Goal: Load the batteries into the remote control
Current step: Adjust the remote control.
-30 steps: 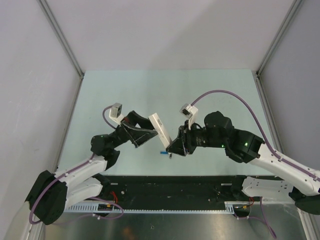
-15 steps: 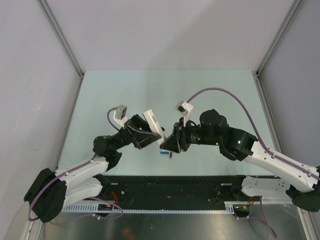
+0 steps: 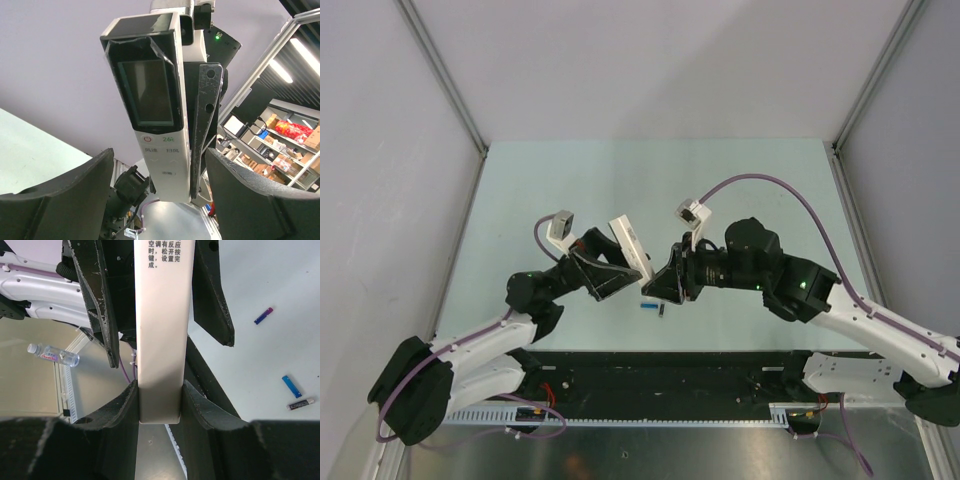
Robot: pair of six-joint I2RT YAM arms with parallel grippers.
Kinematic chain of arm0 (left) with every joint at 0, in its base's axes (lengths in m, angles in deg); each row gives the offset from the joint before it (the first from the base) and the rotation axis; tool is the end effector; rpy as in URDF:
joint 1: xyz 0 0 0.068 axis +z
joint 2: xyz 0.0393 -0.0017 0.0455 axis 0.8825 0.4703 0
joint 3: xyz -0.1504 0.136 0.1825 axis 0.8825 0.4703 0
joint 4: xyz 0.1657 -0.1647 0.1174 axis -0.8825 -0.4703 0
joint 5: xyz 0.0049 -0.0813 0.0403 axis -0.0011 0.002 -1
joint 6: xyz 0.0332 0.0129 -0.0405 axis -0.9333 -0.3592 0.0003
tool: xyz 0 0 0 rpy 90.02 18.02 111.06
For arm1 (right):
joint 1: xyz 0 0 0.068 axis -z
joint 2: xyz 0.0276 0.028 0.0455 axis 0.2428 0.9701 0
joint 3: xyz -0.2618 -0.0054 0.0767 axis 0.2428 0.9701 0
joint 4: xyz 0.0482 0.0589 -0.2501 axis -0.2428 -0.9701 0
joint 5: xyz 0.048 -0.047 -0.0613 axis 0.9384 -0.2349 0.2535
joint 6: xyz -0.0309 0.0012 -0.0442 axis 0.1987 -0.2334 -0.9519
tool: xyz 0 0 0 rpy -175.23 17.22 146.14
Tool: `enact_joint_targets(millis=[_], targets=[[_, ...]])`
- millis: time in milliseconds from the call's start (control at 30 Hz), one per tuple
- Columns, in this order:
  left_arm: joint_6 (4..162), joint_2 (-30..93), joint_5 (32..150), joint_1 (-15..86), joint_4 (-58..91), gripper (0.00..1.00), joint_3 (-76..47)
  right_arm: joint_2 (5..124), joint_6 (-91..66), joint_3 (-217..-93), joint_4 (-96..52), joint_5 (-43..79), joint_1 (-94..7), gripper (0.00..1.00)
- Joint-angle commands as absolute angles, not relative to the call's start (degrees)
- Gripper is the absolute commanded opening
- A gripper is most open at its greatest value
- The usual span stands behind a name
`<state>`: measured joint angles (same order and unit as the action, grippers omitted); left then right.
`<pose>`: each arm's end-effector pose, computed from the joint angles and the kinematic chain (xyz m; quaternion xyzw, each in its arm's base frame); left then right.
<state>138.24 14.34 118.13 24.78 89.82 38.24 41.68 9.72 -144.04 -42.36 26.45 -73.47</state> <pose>0.1402 -0.1321 0.2938 0.1544 0.4790 -0.7538 0.4225 0.1054 0.1979 0.3955 -0.2894 0.7370 0.4987 0.3527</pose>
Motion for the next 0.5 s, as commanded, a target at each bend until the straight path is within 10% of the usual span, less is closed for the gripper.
enact_joint_targets(millis=[0,467], targets=[[137.06,13.30,117.98,24.50,110.33,0.77,38.90,39.98,10.15,-145.76,-40.05,26.79,-73.20,0.00],[136.98,13.56,118.06,24.50,110.33,0.66,38.02,40.59,10.41,-145.76,-39.87,27.31,-73.03,0.00]])
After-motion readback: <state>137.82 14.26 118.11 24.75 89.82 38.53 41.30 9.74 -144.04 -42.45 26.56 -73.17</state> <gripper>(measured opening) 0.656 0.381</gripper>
